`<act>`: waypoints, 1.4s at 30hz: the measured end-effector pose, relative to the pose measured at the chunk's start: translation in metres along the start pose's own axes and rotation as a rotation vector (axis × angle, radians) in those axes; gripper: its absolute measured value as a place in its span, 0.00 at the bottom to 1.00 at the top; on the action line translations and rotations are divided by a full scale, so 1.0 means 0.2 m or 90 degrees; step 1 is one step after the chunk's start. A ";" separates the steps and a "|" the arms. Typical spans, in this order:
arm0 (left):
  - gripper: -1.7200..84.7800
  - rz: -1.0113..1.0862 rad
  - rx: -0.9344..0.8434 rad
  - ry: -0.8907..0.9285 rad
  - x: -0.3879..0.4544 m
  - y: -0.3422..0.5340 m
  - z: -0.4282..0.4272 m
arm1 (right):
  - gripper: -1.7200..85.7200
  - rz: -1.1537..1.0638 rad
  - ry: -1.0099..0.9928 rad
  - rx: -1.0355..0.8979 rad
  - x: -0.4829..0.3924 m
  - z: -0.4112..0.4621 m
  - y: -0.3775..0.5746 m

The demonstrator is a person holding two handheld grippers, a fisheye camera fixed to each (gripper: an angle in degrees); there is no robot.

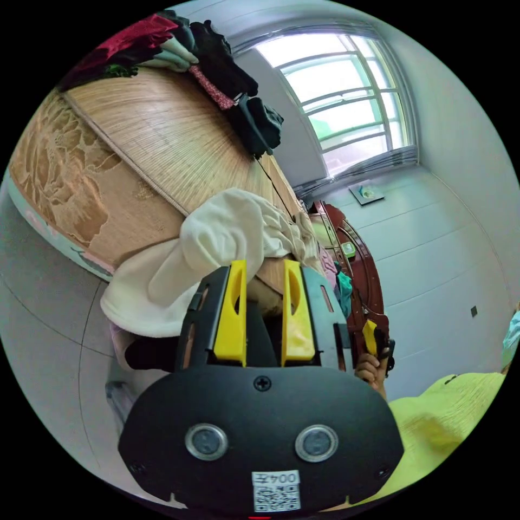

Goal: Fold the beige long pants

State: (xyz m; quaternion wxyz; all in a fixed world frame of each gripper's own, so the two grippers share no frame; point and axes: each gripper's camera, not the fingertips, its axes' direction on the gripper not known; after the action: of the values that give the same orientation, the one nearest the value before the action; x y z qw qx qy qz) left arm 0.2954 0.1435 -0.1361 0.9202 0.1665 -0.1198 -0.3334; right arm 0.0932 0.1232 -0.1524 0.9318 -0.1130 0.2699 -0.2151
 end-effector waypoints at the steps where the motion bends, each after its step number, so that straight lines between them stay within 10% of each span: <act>1: 0.13 0.015 -0.019 -0.010 0.02 -0.04 0.04 | 0.02 0.031 0.034 0.009 0.08 -0.04 0.08; 15: 0.11 0.052 -0.156 0.085 0.03 -0.02 0.34 | 0.21 -0.051 0.286 0.103 0.23 0.50 -0.64; 27: 0.07 0.068 -0.150 0.045 -0.26 0.19 0.15 | 0.12 0.083 0.490 -0.005 0.50 1.30 -1.64; 36: 0.06 0.105 -0.186 0.087 -0.50 0.39 0.42 | 0.09 -0.121 0.146 0.095 -0.13 0.58 -0.60; 42: 0.09 0.195 -0.260 0.114 -0.53 0.58 0.80 | 0.09 0.126 0.031 0.111 0.10 0.07 0.44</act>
State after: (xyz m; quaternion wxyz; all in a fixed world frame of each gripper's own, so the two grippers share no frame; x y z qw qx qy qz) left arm 0.2294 0.2607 0.0428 0.9814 -0.0140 0.0077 -0.1913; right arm 0.1447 0.1924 -0.1788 0.9479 0.0009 0.2821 -0.1477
